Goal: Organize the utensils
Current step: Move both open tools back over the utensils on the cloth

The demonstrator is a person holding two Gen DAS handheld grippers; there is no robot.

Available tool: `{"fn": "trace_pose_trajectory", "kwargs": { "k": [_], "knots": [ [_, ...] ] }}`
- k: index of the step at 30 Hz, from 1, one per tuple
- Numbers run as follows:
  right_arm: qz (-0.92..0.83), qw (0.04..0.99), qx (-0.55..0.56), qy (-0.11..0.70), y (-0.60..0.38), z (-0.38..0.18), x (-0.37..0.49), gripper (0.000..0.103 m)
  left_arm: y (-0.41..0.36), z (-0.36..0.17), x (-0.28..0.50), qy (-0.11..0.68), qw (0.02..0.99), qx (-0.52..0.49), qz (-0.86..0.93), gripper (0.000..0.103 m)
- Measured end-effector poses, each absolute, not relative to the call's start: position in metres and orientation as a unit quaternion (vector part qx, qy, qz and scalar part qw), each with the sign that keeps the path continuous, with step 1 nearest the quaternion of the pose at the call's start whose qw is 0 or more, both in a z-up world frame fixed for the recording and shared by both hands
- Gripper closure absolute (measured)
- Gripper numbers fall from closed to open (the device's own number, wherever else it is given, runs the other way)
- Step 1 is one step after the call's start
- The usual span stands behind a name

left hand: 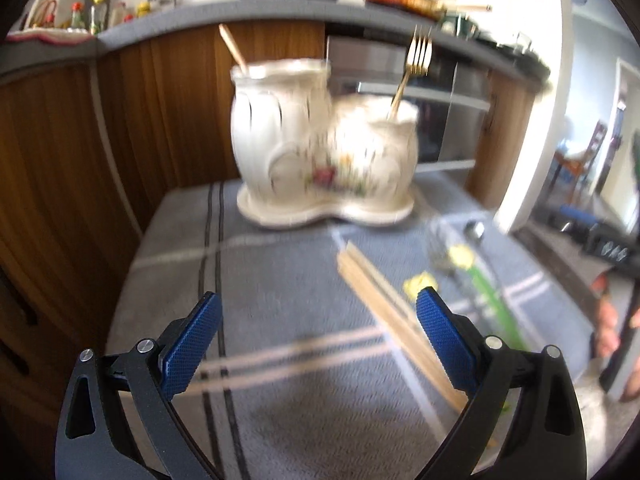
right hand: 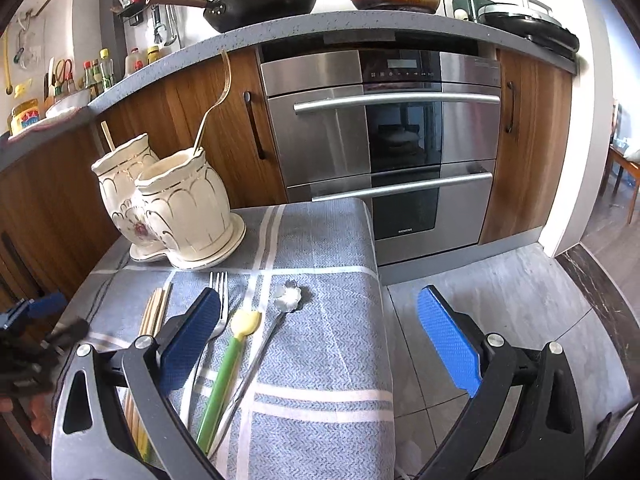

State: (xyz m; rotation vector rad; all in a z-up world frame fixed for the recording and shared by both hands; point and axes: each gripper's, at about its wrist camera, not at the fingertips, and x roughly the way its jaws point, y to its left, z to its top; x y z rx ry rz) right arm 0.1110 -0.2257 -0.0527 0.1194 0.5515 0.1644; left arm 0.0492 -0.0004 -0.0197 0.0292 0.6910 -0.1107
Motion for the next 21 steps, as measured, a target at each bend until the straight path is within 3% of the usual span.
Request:
{"fn": "trace_pose_trajectory", "kwargs": {
  "k": [21],
  "knots": [
    [0.09, 0.955, 0.044, 0.279, -0.219, -0.054, 0.112, 0.006, -0.026, -0.049, 0.062, 0.431, 0.901, 0.041, -0.023, 0.009]
  ]
}}
